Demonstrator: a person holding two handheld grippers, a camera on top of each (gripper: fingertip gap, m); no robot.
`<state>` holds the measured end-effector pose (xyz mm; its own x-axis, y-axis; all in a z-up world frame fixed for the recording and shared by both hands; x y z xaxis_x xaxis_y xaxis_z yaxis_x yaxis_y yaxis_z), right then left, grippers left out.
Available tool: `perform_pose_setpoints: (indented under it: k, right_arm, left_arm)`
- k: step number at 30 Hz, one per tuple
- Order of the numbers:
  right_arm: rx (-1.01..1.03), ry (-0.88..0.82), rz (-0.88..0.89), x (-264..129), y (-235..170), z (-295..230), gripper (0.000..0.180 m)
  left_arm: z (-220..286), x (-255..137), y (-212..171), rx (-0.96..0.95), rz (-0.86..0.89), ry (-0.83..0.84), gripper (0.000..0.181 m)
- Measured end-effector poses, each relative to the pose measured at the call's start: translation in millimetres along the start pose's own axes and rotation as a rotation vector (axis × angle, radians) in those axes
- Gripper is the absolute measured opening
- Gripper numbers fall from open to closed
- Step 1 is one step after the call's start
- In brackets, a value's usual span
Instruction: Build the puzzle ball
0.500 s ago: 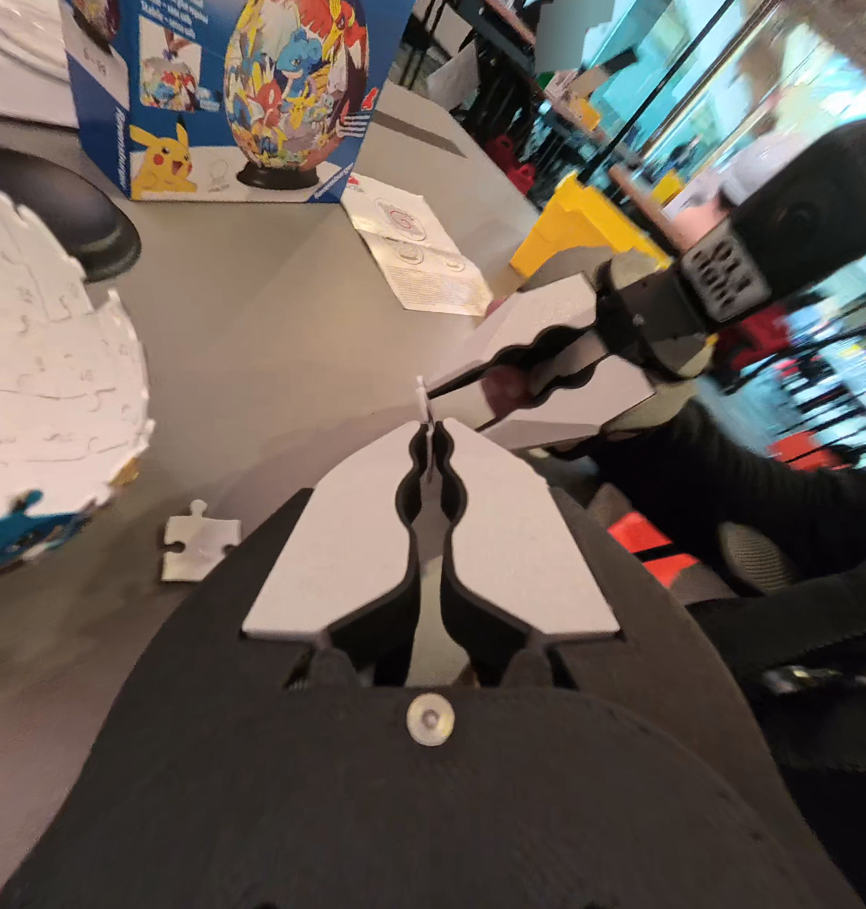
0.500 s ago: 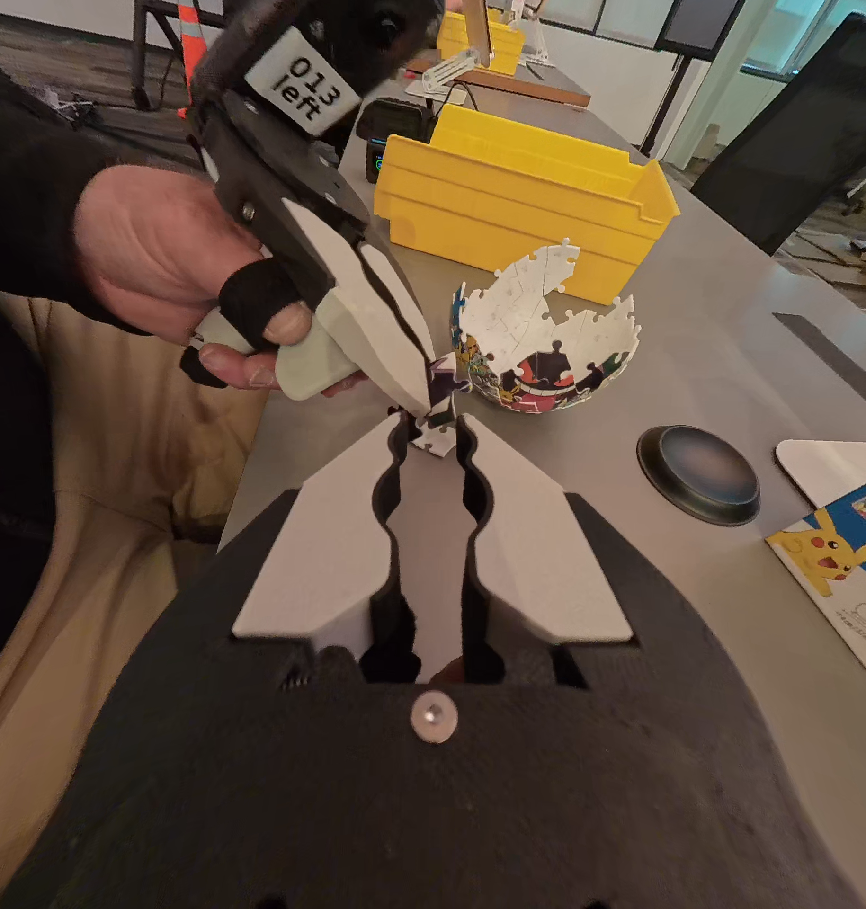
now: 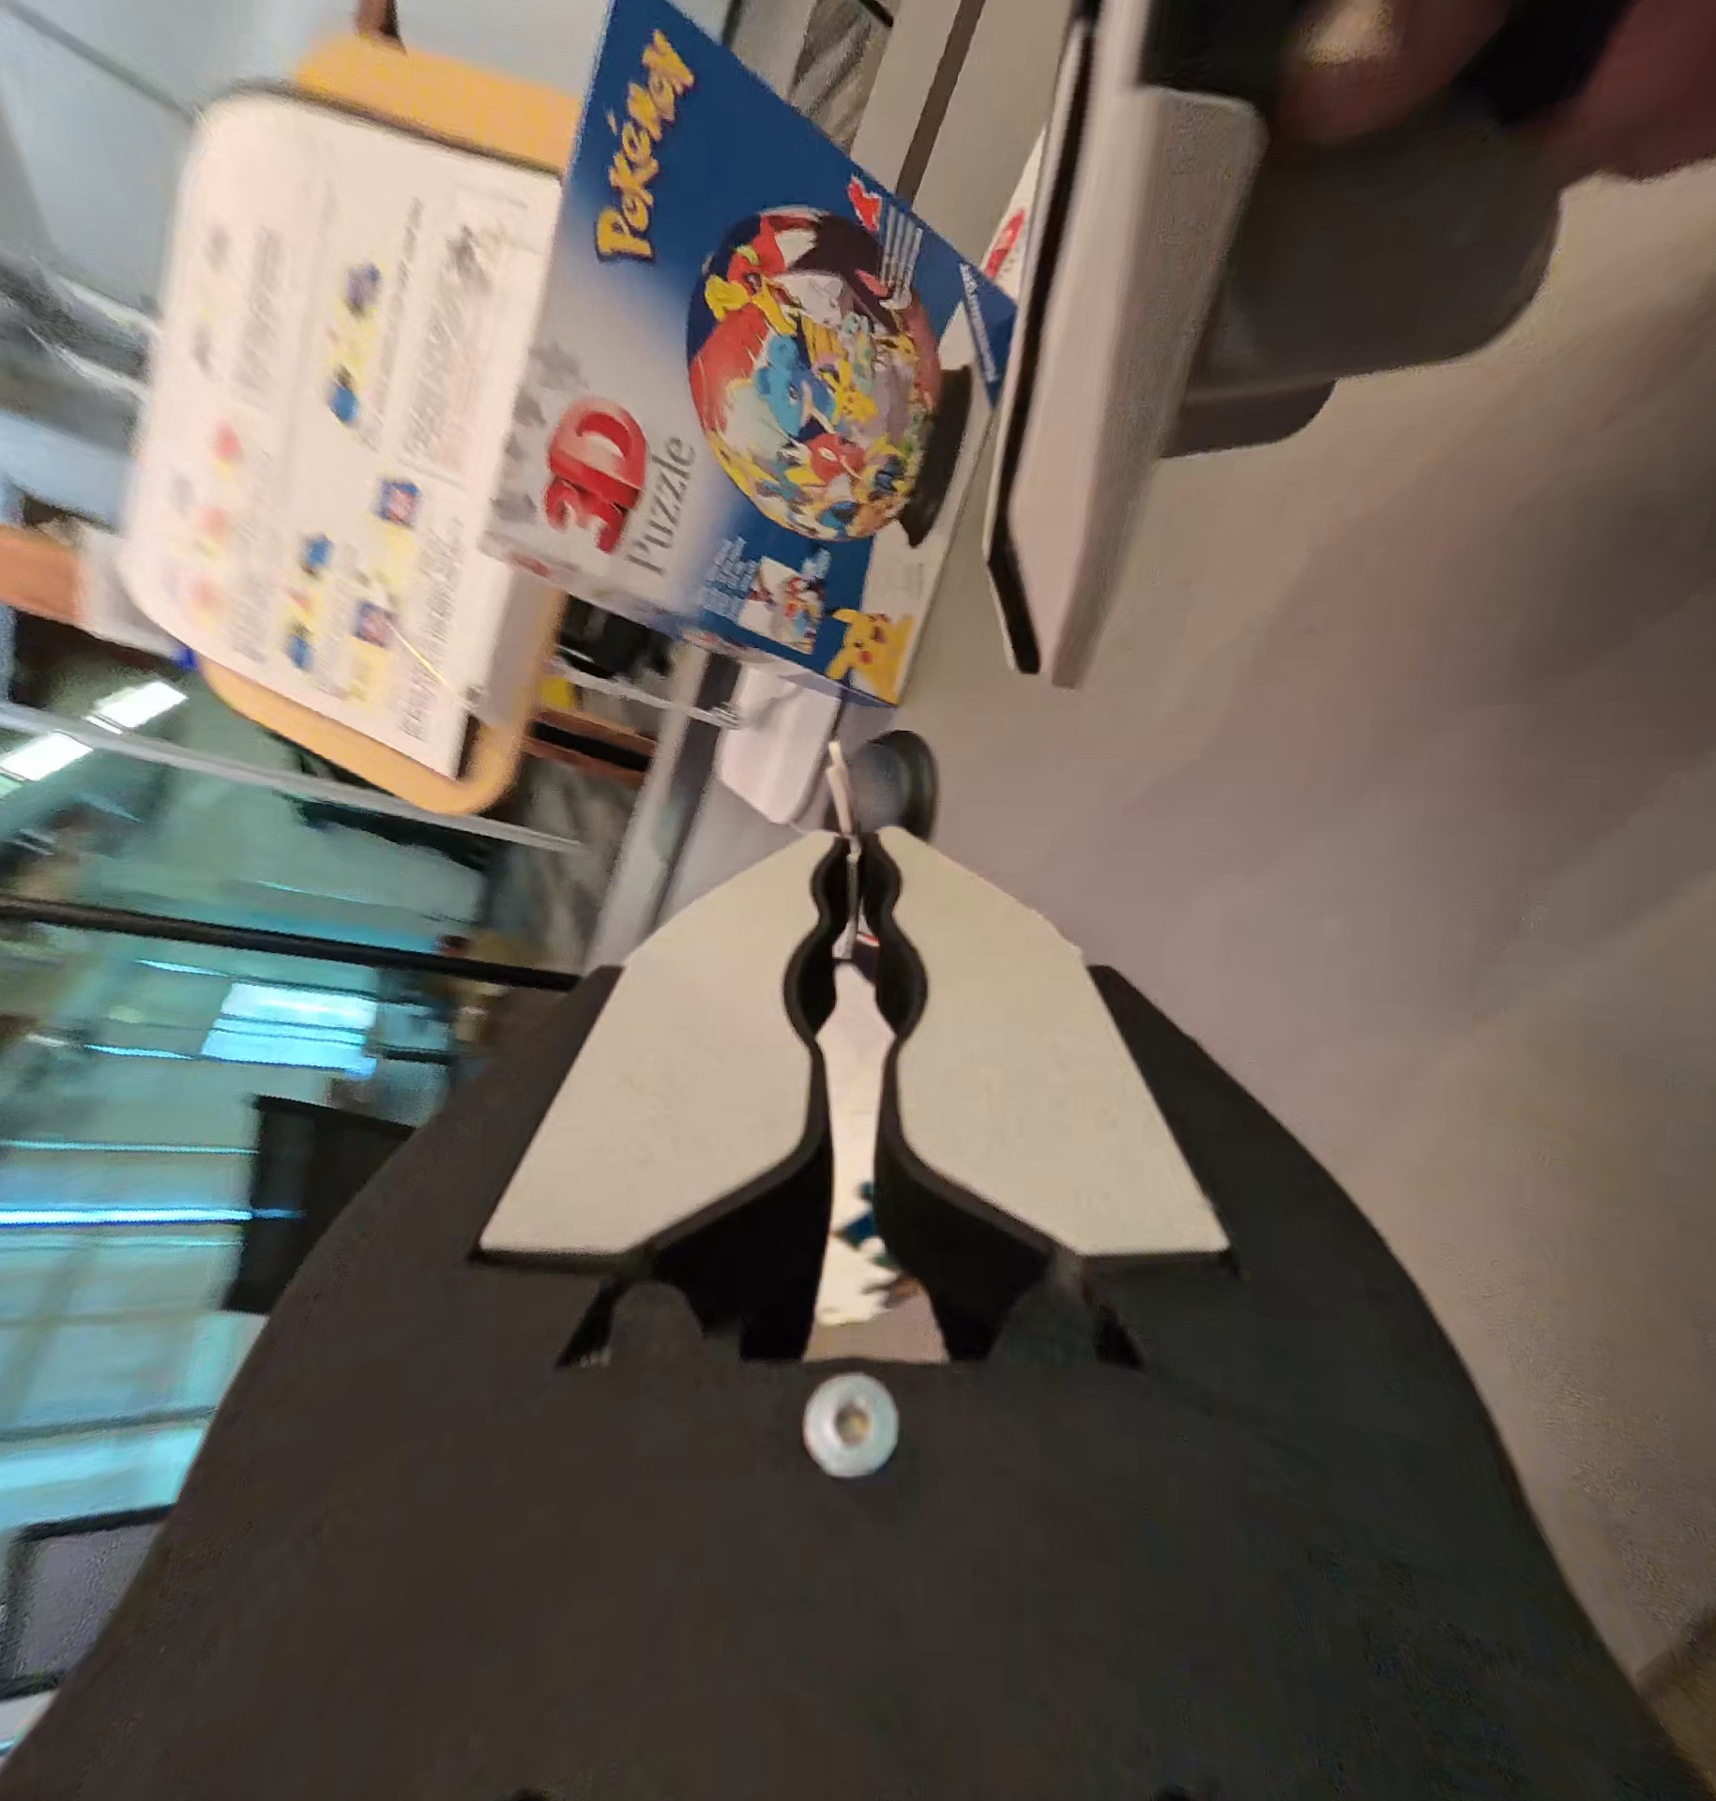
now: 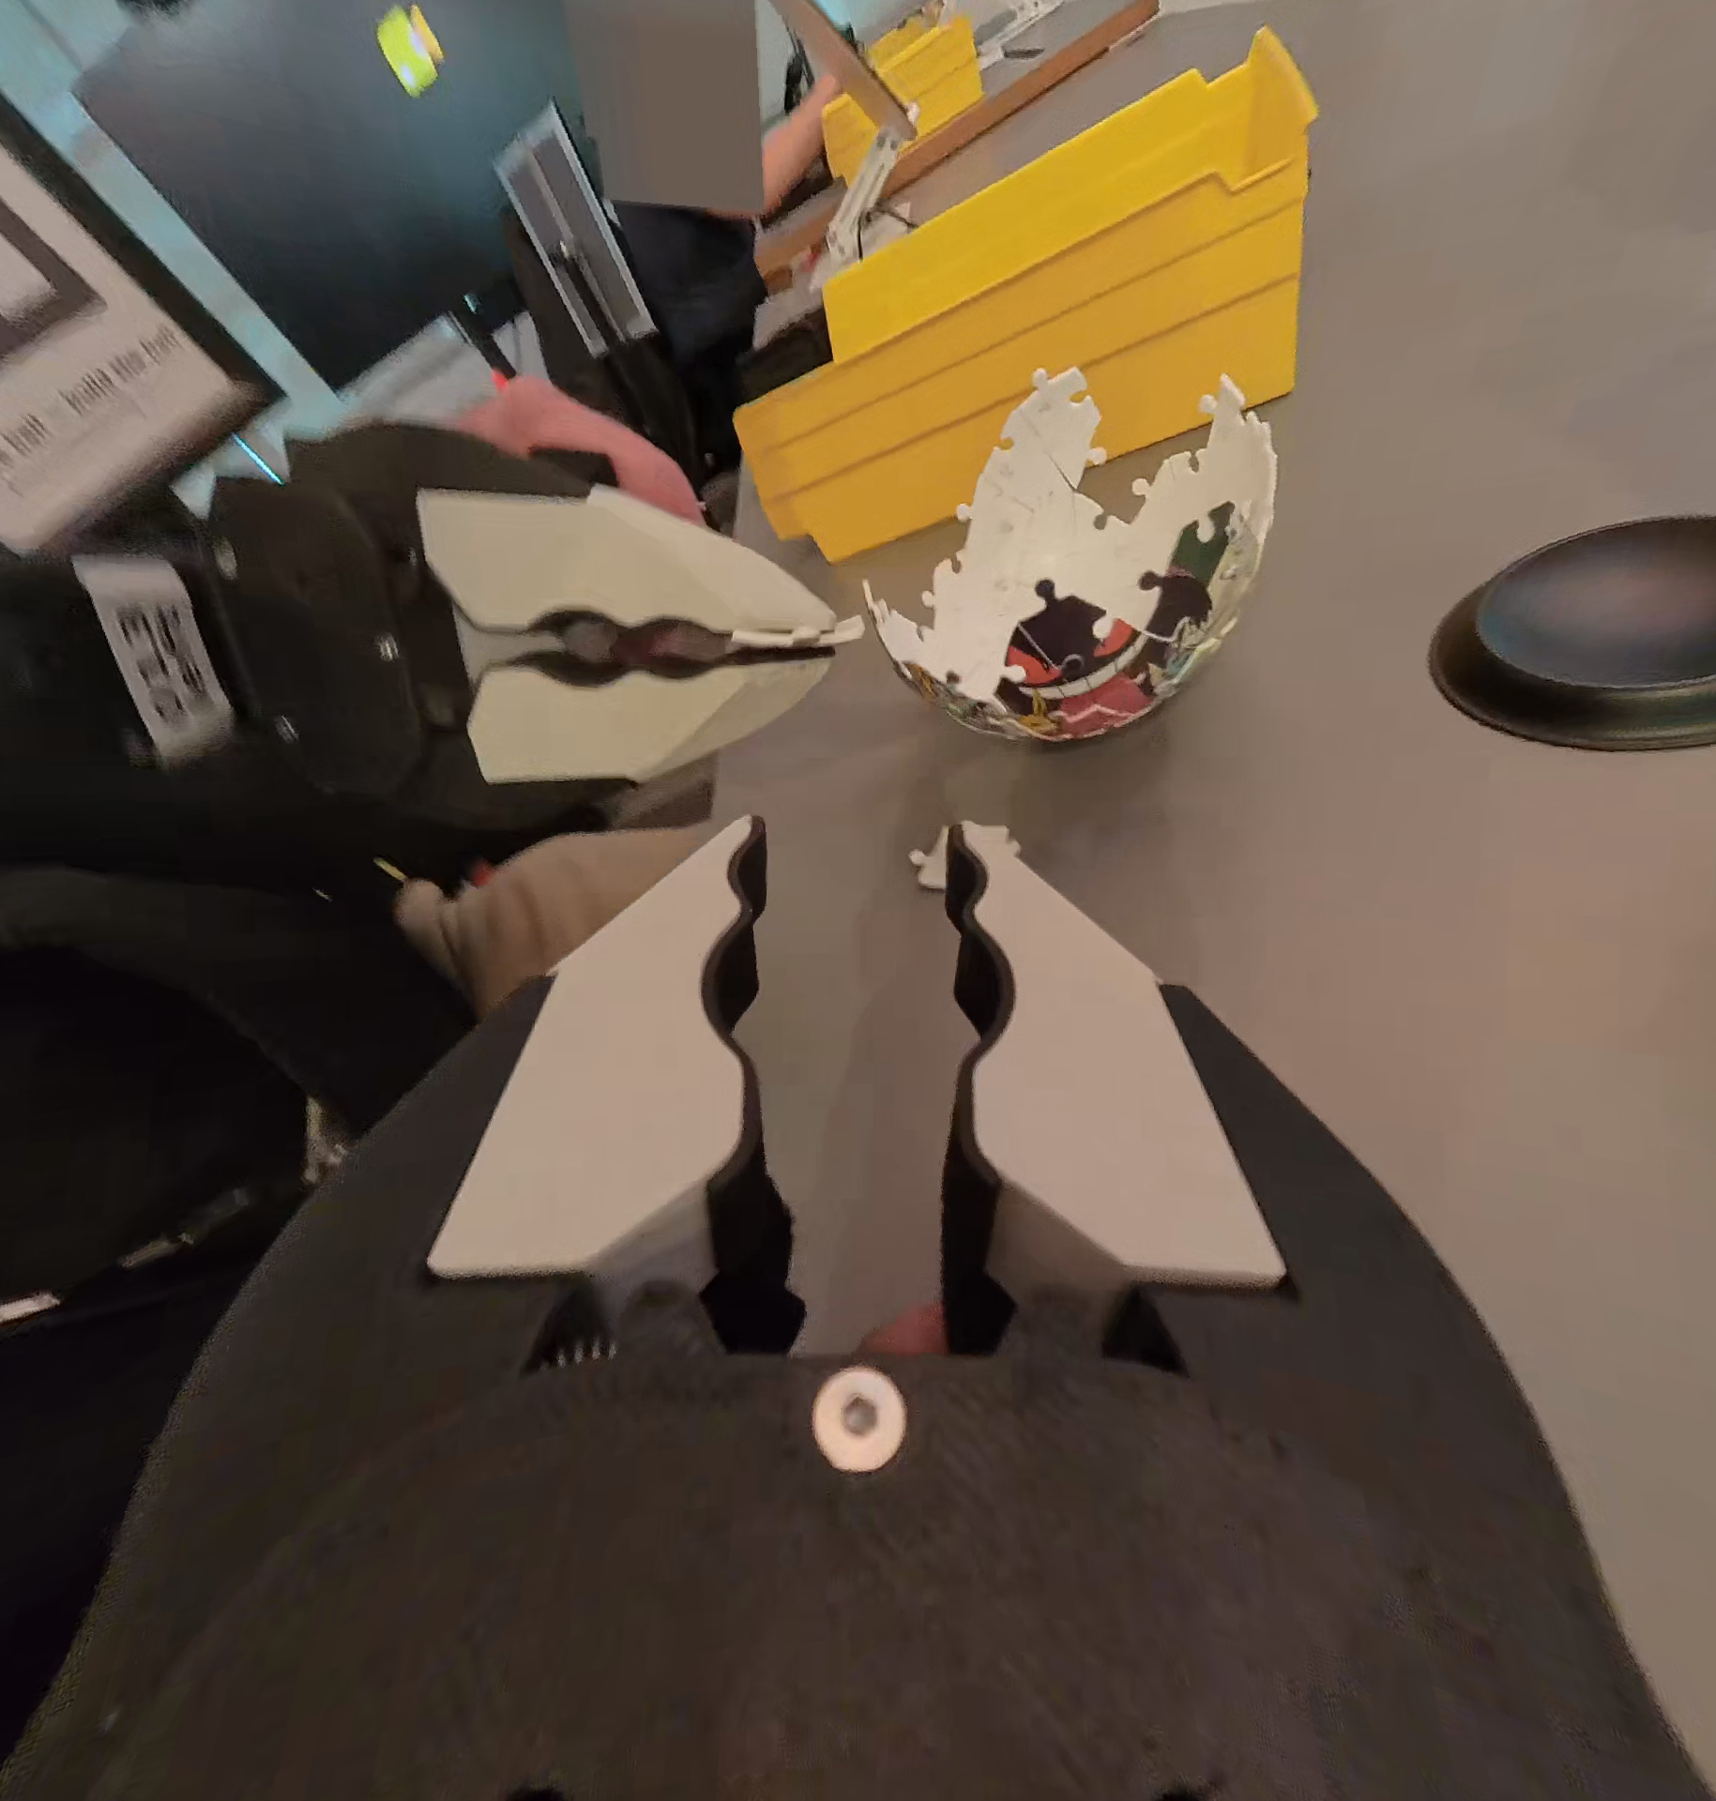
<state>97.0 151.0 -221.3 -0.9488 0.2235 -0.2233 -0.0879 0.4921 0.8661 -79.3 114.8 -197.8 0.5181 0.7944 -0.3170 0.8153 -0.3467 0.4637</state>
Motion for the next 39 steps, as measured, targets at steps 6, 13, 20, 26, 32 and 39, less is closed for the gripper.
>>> perform_pose_setpoints:
  k: [6, 13, 20, 26, 32, 39]
  right_arm:
    - [0.206, 0.191, 0.126, 6.5, 9.9, 0.3, 0.025]
    - [0.312, 0.255, 0.139, 18.7, 12.1, -2.9, 0.014]
    - [0.474, 0.339, 0.191, 21.9, 6.0, 3.1, 0.005]
    - [0.485, 0.324, 0.21, 24.1, 0.8, 1.7, 0.002]
    - [0.457, 0.292, 0.232, 22.3, 0.9, 2.9, 0.0]
    - [0.386, 0.212, 0.224, 14.7, 2.4, 6.3, 0.0]
  left_arm:
    - [8.5, -2.0, 2.9, 0.366, 0.05, 0.1, 0.002]
    - [0.4, -4.3, -3.1, 0.507, 0.126, 0.169, 0.002]
    - [1.9, -5.6, -7.1, 0.585, 0.217, 0.165, 0.002]
    - [2.6, -6.4, -9.7, 0.607, 0.233, 0.165, 0.003]
    - [3.7, -5.7, -9.9, 0.576, 0.25, 0.194, 0.011]
    - [-1.6, -12.8, -14.3, 0.31, 0.235, 0.159, 0.017]
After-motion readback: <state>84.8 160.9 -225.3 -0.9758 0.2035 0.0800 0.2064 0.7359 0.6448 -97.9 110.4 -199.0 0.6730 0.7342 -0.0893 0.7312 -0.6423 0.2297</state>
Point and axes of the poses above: each gripper's, where its closed fingertips meet, x out along the fingers, y out of its top, z = x × y across the jaws, the point moved 10 cm from there along -x, back along the fingers, and after that the axes turned 1 degree about -x, right-handed, at the moved point
